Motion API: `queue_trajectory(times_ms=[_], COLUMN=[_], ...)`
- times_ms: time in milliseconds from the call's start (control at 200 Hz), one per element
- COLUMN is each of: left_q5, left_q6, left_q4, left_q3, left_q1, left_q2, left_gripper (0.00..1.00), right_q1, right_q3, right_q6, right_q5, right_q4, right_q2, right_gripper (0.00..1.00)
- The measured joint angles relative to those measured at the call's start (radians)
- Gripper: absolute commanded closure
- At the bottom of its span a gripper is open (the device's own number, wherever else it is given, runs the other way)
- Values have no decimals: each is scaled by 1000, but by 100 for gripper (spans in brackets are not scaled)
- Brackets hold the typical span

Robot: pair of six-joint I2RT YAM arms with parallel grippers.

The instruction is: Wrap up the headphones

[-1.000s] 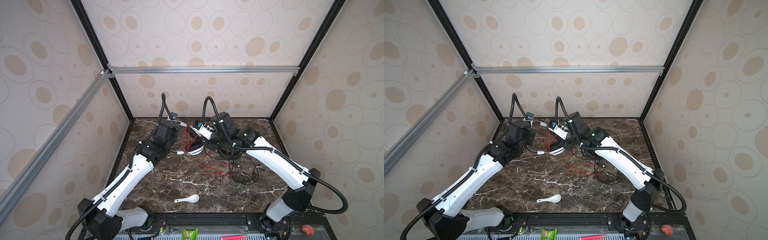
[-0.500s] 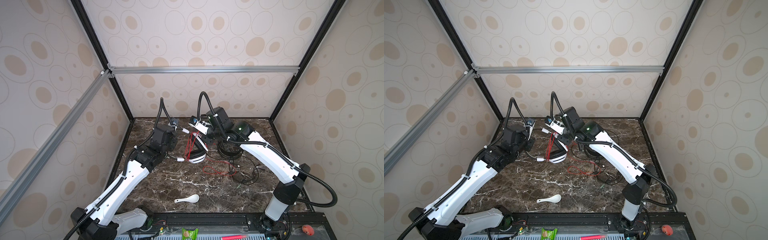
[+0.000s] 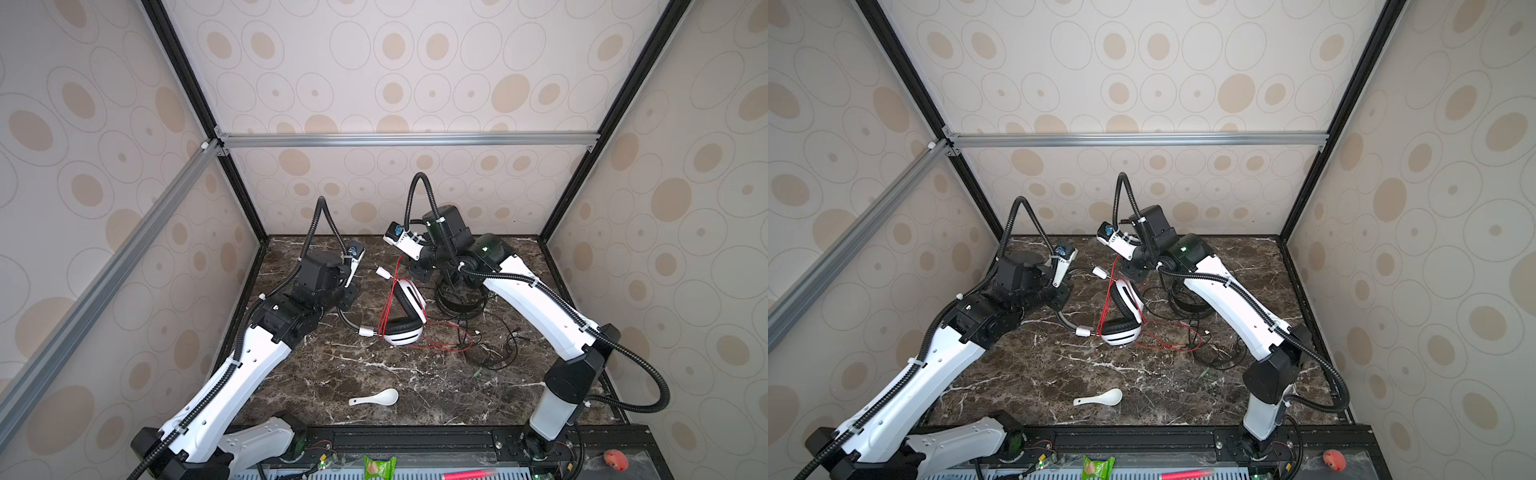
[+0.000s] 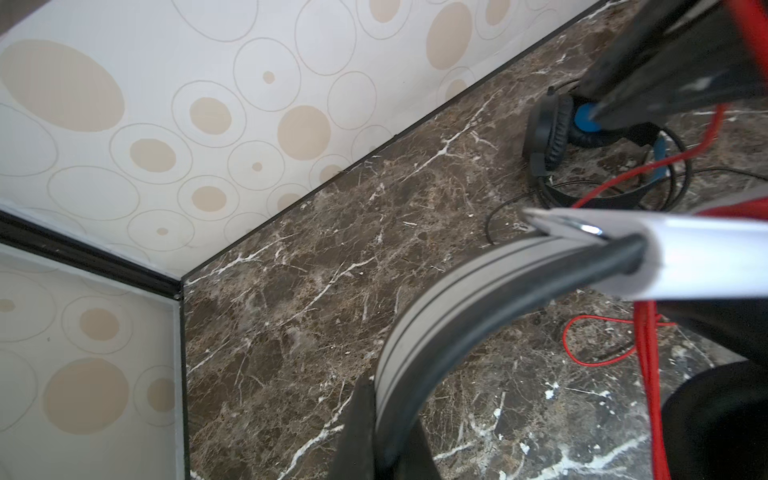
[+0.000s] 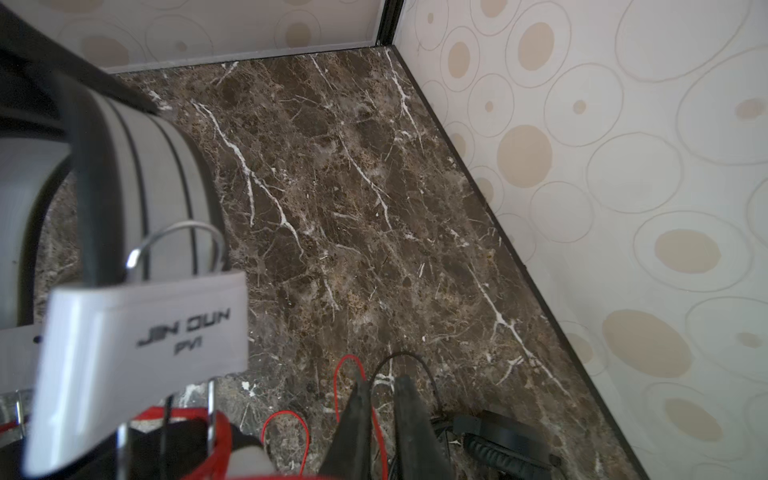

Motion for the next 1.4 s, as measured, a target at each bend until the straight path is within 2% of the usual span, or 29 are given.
queue_trajectory(times_ms=[160, 330, 465, 620, 805, 1070, 1395], left_q5=[45, 84, 120, 151, 171, 194, 181], left_q6=[-19, -47, -78, -111, -142, -175, -212], left_q4=[-13, -40, -40, -37, -34, -23, 10], left_q3=[26, 94, 169, 232, 304, 395, 466], left_q1=[0, 0, 0, -1, -1, -1, 0], left_q2=[0, 3, 6, 11, 44, 93, 137], left_gripper=[100, 100, 100, 100, 100, 100, 100], right_q1=[-73, -103, -126, -153, -160, -160, -160], right_q3=[-109, -221, -319, -402, -518, -642, -755], right_q6=[53, 113, 183, 302, 456, 601, 723], right_q5=[-126, -239, -321, -419, -499, -540, -540], right_q4=[95, 207, 325, 492, 694, 899, 1075], right_q2=[-16, -37, -71, -81, -81, -66, 39], right_gripper=[82, 80, 73, 58, 51, 51, 61])
